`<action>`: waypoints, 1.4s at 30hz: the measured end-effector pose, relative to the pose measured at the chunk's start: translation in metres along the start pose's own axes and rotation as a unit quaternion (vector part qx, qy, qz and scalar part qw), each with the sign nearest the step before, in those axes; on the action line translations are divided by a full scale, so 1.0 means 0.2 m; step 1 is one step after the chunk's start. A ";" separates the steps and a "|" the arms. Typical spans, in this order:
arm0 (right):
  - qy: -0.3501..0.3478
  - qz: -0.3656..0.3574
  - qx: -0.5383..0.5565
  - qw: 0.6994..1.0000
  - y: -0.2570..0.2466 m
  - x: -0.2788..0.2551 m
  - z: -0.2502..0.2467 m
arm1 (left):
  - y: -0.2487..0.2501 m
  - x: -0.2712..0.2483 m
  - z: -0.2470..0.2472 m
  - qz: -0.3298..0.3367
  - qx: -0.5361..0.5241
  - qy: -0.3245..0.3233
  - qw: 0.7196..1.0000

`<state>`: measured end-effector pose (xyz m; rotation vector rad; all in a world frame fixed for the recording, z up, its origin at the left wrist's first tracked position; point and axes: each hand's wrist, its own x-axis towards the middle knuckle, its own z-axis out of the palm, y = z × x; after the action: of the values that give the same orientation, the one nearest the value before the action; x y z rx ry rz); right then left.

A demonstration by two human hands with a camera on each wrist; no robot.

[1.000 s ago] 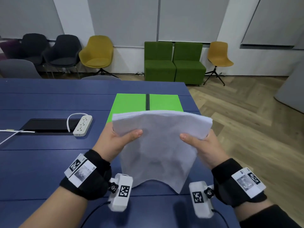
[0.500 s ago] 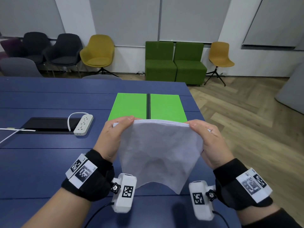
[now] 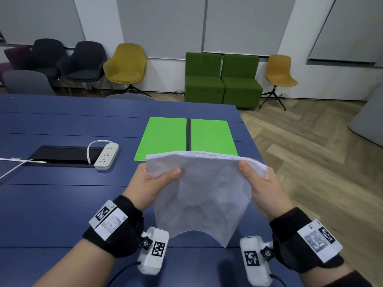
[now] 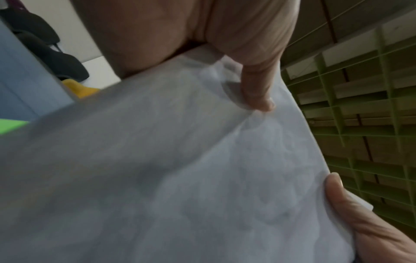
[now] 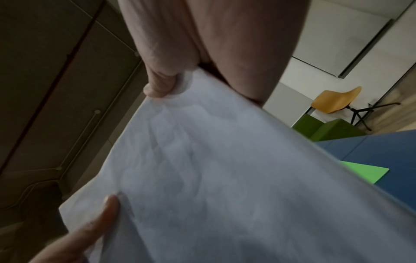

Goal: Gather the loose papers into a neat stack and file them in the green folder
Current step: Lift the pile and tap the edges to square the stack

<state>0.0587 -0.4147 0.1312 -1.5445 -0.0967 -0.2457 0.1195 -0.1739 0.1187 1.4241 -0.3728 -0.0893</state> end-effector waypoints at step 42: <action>-0.119 0.203 -0.231 0.944 0.43 -0.11 -0.16 | -0.13 0.08 -0.06 -0.057 -0.036 0.081 0.994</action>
<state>0.0525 -0.4434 0.0408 -2.0157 0.0986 0.2671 0.1423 -0.1704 0.0943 1.3701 -0.1541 -0.0787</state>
